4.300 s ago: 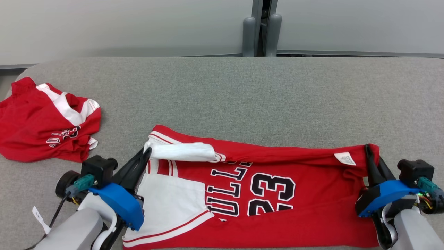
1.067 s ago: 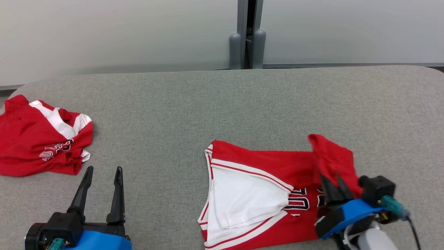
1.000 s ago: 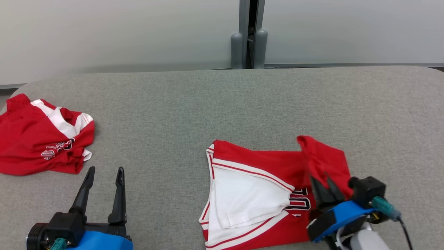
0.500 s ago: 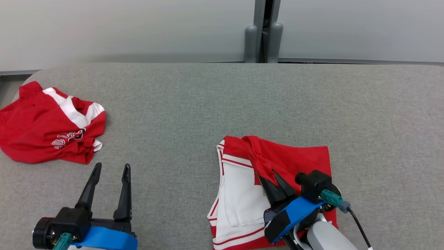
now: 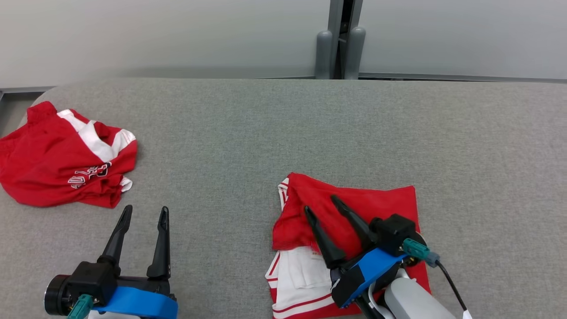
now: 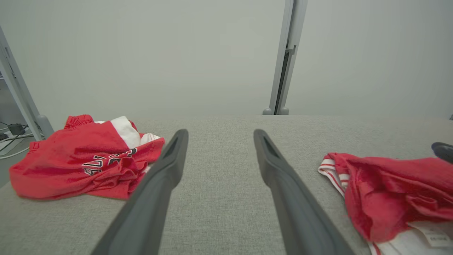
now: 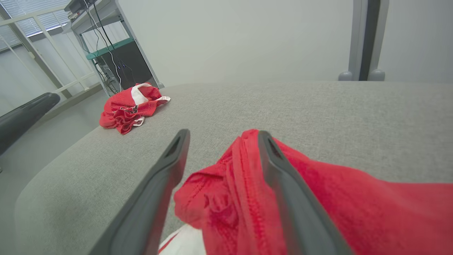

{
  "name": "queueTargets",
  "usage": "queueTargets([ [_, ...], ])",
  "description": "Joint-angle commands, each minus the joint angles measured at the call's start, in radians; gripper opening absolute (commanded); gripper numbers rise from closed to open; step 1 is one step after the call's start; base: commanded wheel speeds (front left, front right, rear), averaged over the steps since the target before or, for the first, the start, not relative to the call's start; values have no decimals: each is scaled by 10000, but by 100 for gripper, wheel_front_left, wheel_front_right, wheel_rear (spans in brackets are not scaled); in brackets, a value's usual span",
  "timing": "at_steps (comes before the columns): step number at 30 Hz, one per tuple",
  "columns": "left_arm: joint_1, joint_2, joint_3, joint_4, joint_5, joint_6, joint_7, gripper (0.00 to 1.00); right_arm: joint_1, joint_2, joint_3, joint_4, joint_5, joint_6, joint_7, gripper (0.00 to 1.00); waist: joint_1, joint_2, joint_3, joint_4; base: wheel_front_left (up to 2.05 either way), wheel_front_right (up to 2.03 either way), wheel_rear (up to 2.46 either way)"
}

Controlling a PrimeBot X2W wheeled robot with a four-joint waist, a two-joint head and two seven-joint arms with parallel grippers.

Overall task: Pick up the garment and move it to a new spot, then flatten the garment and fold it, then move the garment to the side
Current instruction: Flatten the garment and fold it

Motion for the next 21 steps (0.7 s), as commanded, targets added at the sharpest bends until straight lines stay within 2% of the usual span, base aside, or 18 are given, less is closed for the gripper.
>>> queueTargets([
  [1, 50, 28, 39, 26, -40, -32, -29, 100, -107, 8, -78, -59, -127, -4, -74, 100, 0, -1, -49, -70, 0, 0, 0],
  [6, 99, 29, 51, -7, -10, -32, -29, 100, 184, -92, -1019, -988, -800, -4, -85, 100, 0, -1, -237, -321, 0, 0, 0],
  [15, 281, 30, -7, -49, -23, -16, -29, 100, 1558, -372, -3708, -3306, -2016, -4, -78, 100, 0, -1, -576, -568, 0, 0, 0],
  [21, 406, 30, -9, -94, -29, -17, -29, 100, 2646, -255, -4794, -4050, -2377, -4, -79, 100, 0, -1, -718, -585, 0, 0, 0],
])
